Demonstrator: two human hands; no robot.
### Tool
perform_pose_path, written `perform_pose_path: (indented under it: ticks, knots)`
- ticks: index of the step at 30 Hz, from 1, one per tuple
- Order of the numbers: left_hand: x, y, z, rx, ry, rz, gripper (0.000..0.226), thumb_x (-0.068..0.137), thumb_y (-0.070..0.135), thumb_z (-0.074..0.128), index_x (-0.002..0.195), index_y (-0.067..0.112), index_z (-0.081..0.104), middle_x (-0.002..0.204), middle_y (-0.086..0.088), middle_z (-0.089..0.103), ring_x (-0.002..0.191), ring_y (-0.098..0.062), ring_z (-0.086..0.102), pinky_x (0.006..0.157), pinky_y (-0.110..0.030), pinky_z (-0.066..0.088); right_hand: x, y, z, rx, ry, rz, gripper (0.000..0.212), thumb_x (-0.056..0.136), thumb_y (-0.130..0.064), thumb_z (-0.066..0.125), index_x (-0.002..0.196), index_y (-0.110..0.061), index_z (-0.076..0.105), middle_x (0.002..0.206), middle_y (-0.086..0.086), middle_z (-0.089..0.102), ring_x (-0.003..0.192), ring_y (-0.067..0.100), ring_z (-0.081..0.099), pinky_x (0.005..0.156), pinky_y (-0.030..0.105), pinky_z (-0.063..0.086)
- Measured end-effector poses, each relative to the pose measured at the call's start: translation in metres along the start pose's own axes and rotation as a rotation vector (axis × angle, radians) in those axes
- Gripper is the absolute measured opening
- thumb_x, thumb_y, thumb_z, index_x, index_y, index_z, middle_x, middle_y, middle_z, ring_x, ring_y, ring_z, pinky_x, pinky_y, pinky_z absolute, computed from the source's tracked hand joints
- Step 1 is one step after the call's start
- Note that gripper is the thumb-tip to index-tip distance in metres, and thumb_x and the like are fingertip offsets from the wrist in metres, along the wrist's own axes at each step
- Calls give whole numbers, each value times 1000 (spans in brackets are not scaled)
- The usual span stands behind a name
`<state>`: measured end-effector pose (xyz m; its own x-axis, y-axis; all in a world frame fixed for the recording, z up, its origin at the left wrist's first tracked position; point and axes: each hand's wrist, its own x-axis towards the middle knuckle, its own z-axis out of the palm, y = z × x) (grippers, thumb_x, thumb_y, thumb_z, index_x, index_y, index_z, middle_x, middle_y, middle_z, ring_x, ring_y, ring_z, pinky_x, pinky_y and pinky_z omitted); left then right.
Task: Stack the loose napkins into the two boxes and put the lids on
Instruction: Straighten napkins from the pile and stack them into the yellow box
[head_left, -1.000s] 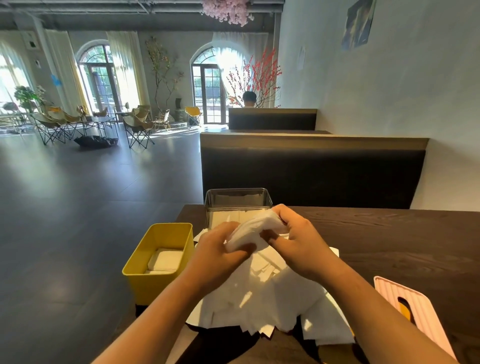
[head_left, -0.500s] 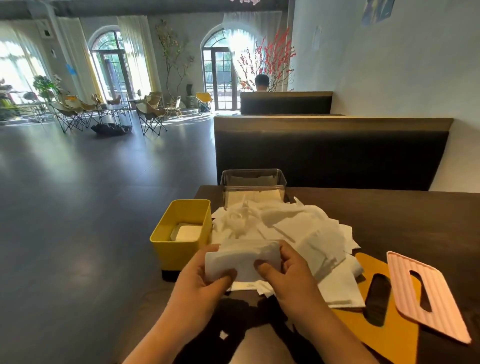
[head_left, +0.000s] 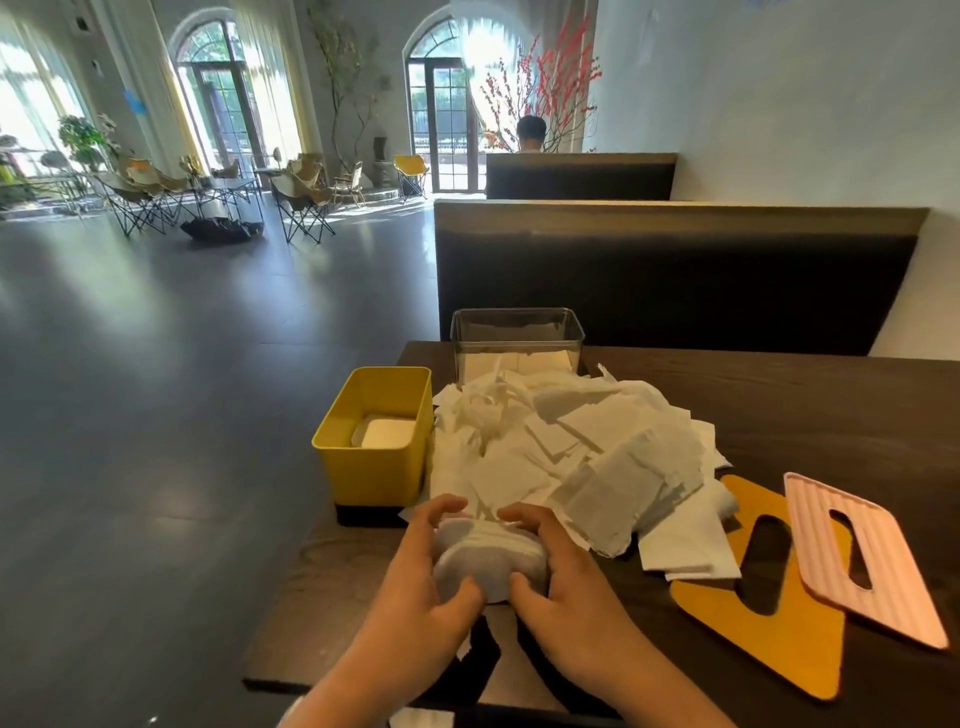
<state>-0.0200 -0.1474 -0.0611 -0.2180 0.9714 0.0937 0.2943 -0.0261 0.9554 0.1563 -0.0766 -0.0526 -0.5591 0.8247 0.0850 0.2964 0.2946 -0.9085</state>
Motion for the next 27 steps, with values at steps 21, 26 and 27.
perform_pose_path:
  ticks: [21, 26, 27]
  knots:
    - [13, 3, 9, 34, 67, 54, 65, 90, -1, 73, 137, 38, 52, 133, 15, 59, 121, 4, 60, 96, -11, 49, 4, 12, 0, 107, 236, 14, 68, 94, 6, 55, 119, -58, 53, 115, -24, 63, 109, 5, 64, 90, 22, 53]
    - [15, 2, 10, 96, -10, 76, 53, 91, 16, 78, 132, 41, 56, 130, 21, 62, 122, -2, 63, 100, -19, 51, 5, 4, 2, 76, 79, 42, 76, 90, -9, 65, 127, -69, 36, 125, -25, 52, 116, -5, 57, 98, 21, 53]
    - [16, 2, 12, 87, -7, 72, 52, 91, 15, 78, 131, 40, 57, 129, 18, 63, 119, -4, 65, 99, -21, 53, 5, 3, 2, 71, 84, 52, 76, 91, -8, 64, 127, -69, 36, 126, -23, 52, 114, -4, 58, 99, 24, 53]
